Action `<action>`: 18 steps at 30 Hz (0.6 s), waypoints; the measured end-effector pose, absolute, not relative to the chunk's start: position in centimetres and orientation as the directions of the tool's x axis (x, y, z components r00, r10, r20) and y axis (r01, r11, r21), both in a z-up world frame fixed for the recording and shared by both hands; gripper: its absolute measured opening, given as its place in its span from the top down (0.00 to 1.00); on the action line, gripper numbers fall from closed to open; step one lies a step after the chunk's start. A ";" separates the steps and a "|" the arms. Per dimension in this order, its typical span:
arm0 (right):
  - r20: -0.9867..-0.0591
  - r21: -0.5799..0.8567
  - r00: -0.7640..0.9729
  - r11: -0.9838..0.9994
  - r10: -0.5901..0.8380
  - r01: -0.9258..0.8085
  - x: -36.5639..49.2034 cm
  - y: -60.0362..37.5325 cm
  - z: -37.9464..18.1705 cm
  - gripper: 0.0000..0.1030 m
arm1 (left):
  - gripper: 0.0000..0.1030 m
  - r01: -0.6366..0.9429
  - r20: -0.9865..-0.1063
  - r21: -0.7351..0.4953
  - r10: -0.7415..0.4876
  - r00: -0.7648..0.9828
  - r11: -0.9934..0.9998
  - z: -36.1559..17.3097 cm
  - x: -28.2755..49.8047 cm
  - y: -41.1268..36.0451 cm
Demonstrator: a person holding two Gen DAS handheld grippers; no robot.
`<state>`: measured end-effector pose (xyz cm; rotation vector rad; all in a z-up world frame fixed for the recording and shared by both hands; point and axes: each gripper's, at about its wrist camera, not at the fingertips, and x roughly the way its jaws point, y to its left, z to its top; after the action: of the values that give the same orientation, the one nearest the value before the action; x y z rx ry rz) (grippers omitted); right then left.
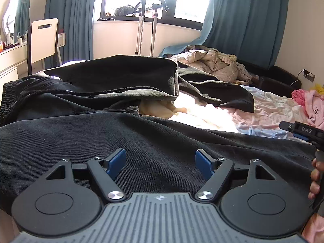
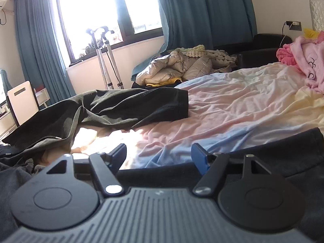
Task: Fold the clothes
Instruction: 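Grasp the edge of the black trousers with the right gripper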
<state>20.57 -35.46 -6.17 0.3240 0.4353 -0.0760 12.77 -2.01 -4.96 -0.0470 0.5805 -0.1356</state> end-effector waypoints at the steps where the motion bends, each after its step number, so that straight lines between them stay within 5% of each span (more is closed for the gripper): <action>1: -0.431 0.318 0.902 0.935 -0.005 0.157 22.7 -36.2 -6.5 0.30 | 0.22 0.118 -0.538 -0.075 -0.140 0.831 0.990 -5.4 13.0 -2.4; 7: -0.435 0.524 0.900 0.817 0.014 0.240 34.3 -41.1 -9.6 0.30 | 0.22 0.110 -0.545 -0.102 -0.148 0.825 0.989 -8.5 16.2 -3.8; 13: -0.458 0.544 0.889 0.793 0.008 0.273 40.5 -42.7 -12.1 0.31 | 0.21 0.131 -0.514 -0.147 -0.189 0.837 0.980 -10.6 19.0 -4.5; 16: -0.464 0.537 0.886 0.796 0.003 0.279 42.5 -43.0 -12.9 0.46 | 0.20 0.152 -0.511 -0.176 -0.222 0.831 0.973 -11.4 19.6 -4.6; 18: -0.458 0.505 0.889 0.820 -0.010 0.270 42.2 -42.3 -12.2 0.70 | 0.20 0.168 -0.508 -0.166 -0.231 0.830 0.972 -11.7 19.7 -4.9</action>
<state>42.19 -42.30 -12.21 0.5951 0.4578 -0.1549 19.69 -4.85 -11.72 -0.1164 0.5526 -0.2122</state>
